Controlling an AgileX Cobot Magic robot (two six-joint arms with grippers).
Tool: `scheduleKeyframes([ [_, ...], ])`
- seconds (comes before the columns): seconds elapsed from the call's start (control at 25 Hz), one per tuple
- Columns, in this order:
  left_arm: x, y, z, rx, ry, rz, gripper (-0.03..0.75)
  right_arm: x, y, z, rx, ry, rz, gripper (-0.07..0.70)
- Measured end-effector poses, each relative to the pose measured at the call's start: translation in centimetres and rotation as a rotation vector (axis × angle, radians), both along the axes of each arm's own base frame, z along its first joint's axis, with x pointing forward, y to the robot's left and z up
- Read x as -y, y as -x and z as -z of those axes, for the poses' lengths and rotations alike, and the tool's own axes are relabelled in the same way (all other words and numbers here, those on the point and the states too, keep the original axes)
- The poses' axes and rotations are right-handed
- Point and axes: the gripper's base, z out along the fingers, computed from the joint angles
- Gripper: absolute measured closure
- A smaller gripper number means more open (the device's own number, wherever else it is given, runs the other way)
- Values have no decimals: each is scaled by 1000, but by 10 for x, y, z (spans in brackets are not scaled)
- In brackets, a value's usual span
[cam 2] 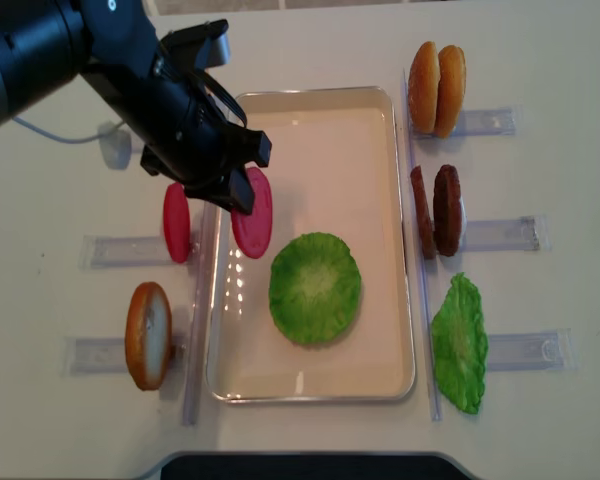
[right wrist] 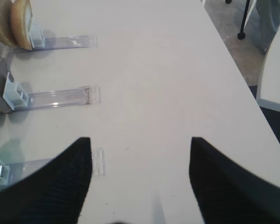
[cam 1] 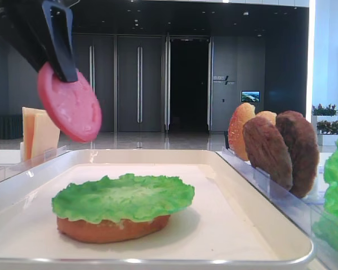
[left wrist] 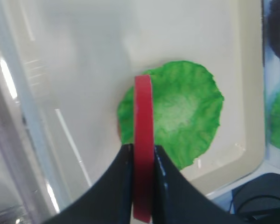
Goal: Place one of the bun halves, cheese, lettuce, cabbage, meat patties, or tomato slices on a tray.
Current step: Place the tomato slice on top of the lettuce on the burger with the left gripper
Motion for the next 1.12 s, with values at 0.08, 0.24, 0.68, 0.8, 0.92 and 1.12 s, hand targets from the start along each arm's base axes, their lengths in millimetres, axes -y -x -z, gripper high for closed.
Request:
scheduleKeyframes([
  [0.08, 4, 7, 6, -3, 74, 44, 656, 0, 0, 0, 0, 0, 0, 171],
  [0.24, 11, 23, 23, -6, 229, 120, 656, 0, 0, 0, 0, 0, 0, 171],
  [0.68, 18, 37, 60, 98, 435, 215, 656, 0, 0, 0, 0, 0, 0, 171],
  [0.8, 21, 34, 70, 67, 439, 201, 656, 0, 0, 0, 0, 0, 0, 171],
  [0.92, 21, 34, 77, 43, 438, 200, 656, 0, 0, 0, 0, 0, 0, 171],
  [1.12, 22, 34, 78, 30, 440, 200, 656, 0, 0, 0, 0, 0, 0, 171],
])
